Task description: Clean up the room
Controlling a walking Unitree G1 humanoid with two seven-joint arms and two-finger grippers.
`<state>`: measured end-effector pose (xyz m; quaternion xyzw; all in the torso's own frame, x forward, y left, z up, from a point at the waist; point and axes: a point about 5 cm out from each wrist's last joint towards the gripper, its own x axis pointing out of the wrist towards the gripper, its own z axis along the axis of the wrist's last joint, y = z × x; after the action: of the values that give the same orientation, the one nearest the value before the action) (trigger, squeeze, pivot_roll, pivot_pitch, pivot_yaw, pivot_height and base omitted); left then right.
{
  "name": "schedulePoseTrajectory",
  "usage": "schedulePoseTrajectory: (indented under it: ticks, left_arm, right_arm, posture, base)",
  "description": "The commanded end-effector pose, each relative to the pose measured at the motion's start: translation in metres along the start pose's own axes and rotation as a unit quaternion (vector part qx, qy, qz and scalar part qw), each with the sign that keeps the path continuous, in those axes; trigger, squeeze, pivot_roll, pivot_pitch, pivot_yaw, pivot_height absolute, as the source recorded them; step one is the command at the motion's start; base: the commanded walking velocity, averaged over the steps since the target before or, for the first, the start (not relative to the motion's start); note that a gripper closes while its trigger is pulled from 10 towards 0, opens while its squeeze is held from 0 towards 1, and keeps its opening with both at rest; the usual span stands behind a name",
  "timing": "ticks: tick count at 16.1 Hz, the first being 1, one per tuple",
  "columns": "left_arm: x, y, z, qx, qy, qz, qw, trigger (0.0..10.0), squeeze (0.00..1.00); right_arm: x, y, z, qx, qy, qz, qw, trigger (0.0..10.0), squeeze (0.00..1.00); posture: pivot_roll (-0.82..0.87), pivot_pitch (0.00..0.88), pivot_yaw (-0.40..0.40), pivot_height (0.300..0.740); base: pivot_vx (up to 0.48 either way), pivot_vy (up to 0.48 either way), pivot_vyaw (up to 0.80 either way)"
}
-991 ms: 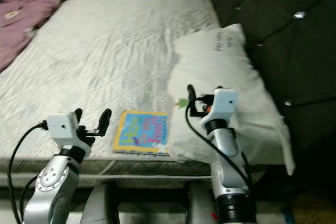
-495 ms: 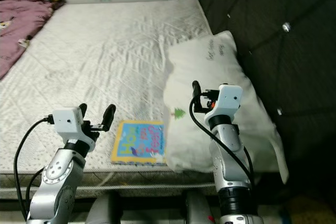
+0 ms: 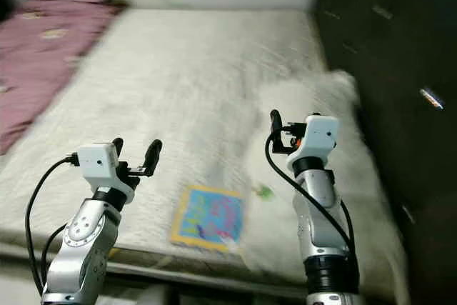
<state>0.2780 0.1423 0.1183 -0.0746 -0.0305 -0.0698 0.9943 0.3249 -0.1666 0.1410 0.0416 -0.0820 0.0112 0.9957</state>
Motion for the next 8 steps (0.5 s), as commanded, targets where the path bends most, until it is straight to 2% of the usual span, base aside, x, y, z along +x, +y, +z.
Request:
schedulePoseTrajectory:
  ticks: [1, 4, 8]
  left_arm:
    - [0.000, 0.005, -0.002, 0.012, 0.004, 0.011, 1.000, 10.0, 0.00]
    - [0.001, 0.002, -0.009, 0.020, 0.025, 0.013, 0.999, 10.0, 0.00]
    - [0.000, -0.004, -0.014, 0.011, 0.029, 0.011, 0.999, 10.0, 0.00]
  right_arm:
    - [0.001, 0.006, 0.000, 0.000, -0.001, 0.011, 1.000, 10.0, 0.00]
    - [-0.001, 0.006, -0.002, -0.002, 0.001, 0.010, 1.000, 10.0, 0.00]
    - [-0.006, 0.008, -0.009, -0.004, 0.010, 0.010, 1.000, 10.0, 0.00]
  posture:
    - [0.02, 0.013, 0.043, 0.733]
    - [0.02, 0.014, 0.044, 0.740]
    - [0.02, 0.002, 0.043, 0.740]
  base:
    - [0.000, 0.000, 0.00]
    - [0.000, 0.000, 0.00]
    - [0.000, 0.000, 0.00]
